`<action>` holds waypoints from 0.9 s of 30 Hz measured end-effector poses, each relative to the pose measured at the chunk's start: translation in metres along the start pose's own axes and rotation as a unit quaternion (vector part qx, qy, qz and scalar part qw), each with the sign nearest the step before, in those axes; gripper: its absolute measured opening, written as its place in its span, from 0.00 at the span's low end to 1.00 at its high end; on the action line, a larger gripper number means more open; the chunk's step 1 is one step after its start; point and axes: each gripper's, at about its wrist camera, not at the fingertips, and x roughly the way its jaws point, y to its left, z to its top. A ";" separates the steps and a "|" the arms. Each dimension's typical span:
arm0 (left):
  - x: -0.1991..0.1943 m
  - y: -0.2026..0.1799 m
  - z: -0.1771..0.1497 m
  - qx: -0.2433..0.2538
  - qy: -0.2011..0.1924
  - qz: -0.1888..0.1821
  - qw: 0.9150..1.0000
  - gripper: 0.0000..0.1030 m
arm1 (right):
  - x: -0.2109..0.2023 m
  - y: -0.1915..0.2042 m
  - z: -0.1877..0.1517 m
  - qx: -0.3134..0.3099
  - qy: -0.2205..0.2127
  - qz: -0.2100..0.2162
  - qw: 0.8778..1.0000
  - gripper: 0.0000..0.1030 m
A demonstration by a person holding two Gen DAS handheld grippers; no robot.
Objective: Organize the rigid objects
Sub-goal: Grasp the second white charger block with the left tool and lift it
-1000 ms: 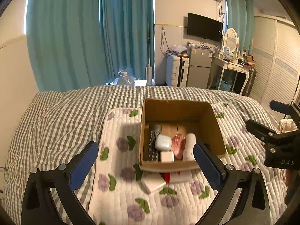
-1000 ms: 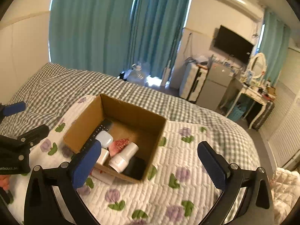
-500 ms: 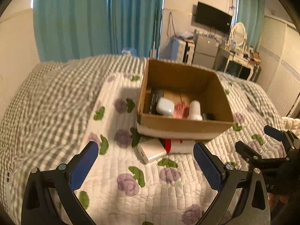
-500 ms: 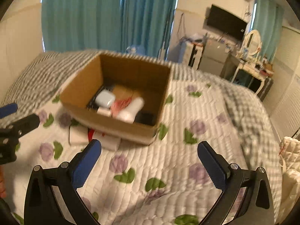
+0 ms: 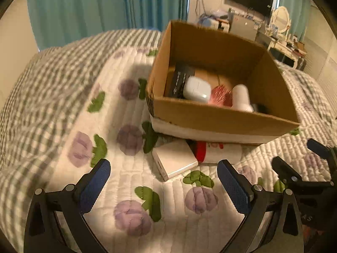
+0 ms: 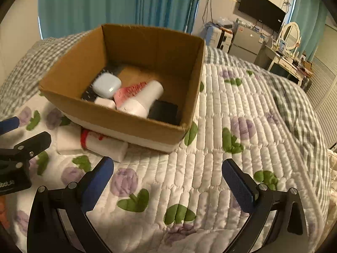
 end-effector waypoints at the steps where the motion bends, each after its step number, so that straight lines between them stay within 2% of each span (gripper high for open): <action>1: 0.007 -0.002 0.000 -0.001 0.011 0.001 1.000 0.99 | 0.003 -0.001 -0.002 0.002 0.003 -0.002 1.000 1.00; 4: 0.023 -0.008 -0.001 0.005 0.023 -0.002 1.000 0.97 | 0.010 -0.007 -0.006 0.014 0.009 0.005 1.000 1.00; 11: 0.061 -0.011 -0.004 0.024 0.052 0.034 0.998 0.93 | 0.017 -0.015 -0.007 0.032 0.019 0.017 0.999 1.00; 13: 0.067 -0.010 -0.005 0.023 0.058 0.031 0.998 0.92 | 0.021 -0.015 -0.007 0.031 0.025 0.018 0.999 1.00; 17: 0.076 -0.020 -0.007 0.058 0.057 0.051 0.995 0.92 | 0.027 -0.013 -0.007 0.026 0.033 0.018 0.999 1.00; 18: 0.077 -0.022 -0.008 0.064 0.056 0.051 0.995 0.90 | 0.028 -0.013 -0.007 0.026 0.035 0.018 0.999 1.00; 20: 0.076 -0.026 -0.011 0.079 0.052 0.037 0.995 0.80 | 0.030 -0.012 -0.008 0.025 0.039 0.018 0.999 1.00; 21: 0.074 -0.028 -0.012 0.086 0.052 0.021 0.995 0.66 | 0.031 -0.013 -0.008 0.026 0.040 0.017 0.999 1.00; 22: 0.071 -0.029 -0.014 0.091 0.049 0.013 0.995 0.62 | 0.030 -0.012 -0.009 0.027 0.039 0.017 0.999 1.00; 27: 0.058 -0.022 -0.021 0.082 0.041 0.003 0.996 0.59 | 0.025 -0.016 -0.011 0.036 0.028 0.016 0.999 1.00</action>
